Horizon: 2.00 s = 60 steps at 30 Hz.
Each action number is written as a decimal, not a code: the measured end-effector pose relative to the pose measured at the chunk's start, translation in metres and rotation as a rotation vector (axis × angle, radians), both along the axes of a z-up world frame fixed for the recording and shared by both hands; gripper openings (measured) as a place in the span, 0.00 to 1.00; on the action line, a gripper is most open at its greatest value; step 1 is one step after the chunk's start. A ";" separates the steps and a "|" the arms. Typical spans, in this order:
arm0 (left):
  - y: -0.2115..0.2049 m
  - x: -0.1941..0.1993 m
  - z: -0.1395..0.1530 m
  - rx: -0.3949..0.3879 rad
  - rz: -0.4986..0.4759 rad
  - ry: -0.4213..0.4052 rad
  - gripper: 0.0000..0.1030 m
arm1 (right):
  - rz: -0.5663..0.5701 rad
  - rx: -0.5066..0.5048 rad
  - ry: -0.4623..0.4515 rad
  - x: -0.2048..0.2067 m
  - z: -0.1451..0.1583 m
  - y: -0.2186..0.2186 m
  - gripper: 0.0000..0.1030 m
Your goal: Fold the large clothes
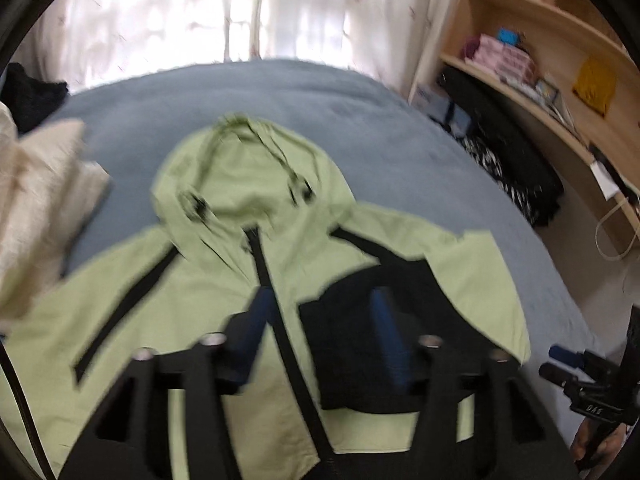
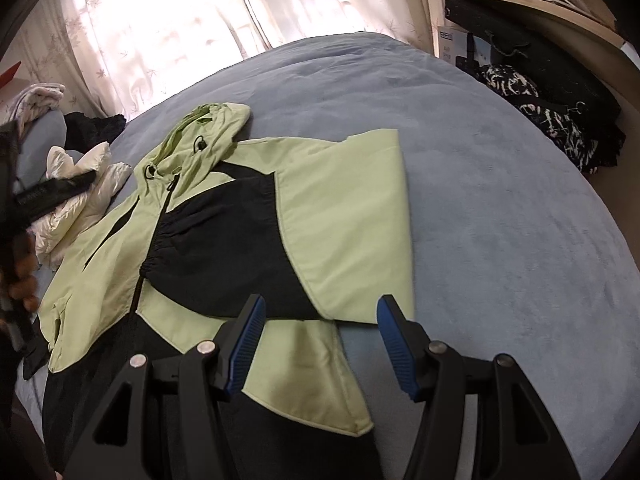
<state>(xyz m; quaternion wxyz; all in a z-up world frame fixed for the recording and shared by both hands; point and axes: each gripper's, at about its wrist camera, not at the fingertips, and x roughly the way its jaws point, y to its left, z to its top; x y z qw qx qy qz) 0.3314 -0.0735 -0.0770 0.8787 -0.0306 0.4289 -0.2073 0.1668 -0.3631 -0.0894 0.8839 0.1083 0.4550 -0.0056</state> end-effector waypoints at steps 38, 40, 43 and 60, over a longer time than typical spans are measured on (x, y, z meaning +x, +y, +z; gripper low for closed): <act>0.066 -0.008 0.020 0.198 0.192 -0.063 0.21 | -0.028 0.064 0.060 0.020 -0.026 -0.015 0.57; 0.082 -0.005 -0.010 0.221 0.187 0.028 0.23 | -0.023 0.078 0.076 0.030 -0.030 -0.013 0.57; 0.098 0.001 -0.060 0.222 0.201 0.159 0.30 | -0.016 0.112 0.099 0.051 -0.035 -0.013 0.57; 0.081 0.016 -0.085 0.149 0.203 0.085 0.27 | -0.100 0.165 0.173 0.187 -0.073 -0.034 0.05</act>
